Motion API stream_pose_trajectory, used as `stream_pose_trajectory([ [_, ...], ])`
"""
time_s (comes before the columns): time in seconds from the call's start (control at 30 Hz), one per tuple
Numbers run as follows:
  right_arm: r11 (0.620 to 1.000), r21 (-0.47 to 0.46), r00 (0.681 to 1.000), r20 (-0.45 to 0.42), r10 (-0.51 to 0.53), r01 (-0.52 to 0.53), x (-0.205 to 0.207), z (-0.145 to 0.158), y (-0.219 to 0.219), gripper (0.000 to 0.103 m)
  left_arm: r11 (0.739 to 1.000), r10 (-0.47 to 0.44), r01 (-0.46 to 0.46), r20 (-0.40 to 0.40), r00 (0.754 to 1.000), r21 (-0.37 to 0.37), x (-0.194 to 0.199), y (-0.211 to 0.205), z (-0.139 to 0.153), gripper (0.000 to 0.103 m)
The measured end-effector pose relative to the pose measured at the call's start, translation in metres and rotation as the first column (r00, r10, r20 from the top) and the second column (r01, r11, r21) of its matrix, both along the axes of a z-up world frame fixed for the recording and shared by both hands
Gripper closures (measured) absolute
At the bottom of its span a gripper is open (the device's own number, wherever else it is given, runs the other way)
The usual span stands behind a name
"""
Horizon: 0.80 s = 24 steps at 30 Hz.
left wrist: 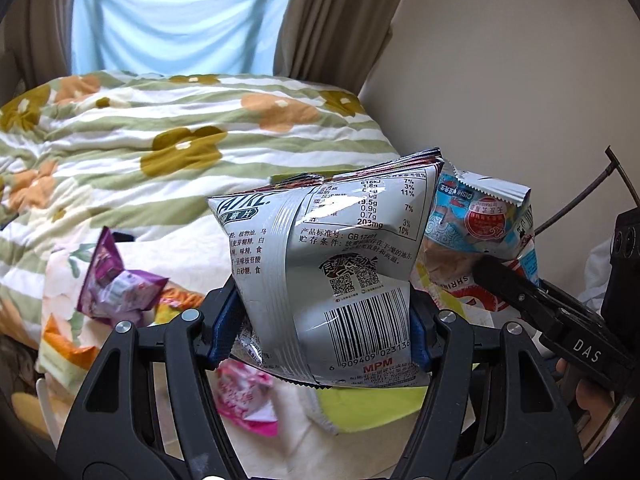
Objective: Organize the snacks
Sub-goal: 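Carry both bags over the yellow box and open both tools to drop them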
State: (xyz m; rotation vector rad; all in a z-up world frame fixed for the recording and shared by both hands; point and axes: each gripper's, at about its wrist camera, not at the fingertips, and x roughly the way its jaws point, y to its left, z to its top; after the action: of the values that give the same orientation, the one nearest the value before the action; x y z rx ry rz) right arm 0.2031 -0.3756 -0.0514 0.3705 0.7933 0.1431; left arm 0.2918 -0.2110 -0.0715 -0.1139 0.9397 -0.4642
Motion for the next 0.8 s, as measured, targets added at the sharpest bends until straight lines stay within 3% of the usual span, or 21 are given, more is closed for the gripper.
stream_pose_trajectory([
  [0.2,1.0,0.019,0.999,-0.048,-0.004,0.005,0.026,-0.017,-0.063,0.063,0.997,0.002,0.003,-0.056,0.998,0.076,0.039,-0.076,-0.03,0.039],
  [0.37,0.999,0.04,0.996,-0.087,0.015,-0.012,0.046,-0.03,-0.092,0.063,0.99,0.023,-0.013,-0.074,0.997,0.141,0.064,-0.116,-0.055,0.039],
  [0.43,0.999,0.045,0.995,-0.101,0.025,-0.02,0.053,-0.035,-0.097,0.063,0.986,0.025,-0.012,-0.078,0.997,0.166,0.073,-0.124,-0.064,0.028],
  [0.53,0.998,0.051,0.993,-0.116,0.034,-0.028,0.061,-0.042,-0.103,0.063,0.98,0.043,-0.029,-0.069,0.997,0.195,0.076,-0.126,-0.069,0.001],
  [0.8,0.998,0.07,0.993,-0.122,0.007,0.002,0.07,-0.05,-0.106,0.063,0.995,0.029,-0.015,-0.136,0.99,0.102,0.048,-0.091,-0.071,0.001],
])
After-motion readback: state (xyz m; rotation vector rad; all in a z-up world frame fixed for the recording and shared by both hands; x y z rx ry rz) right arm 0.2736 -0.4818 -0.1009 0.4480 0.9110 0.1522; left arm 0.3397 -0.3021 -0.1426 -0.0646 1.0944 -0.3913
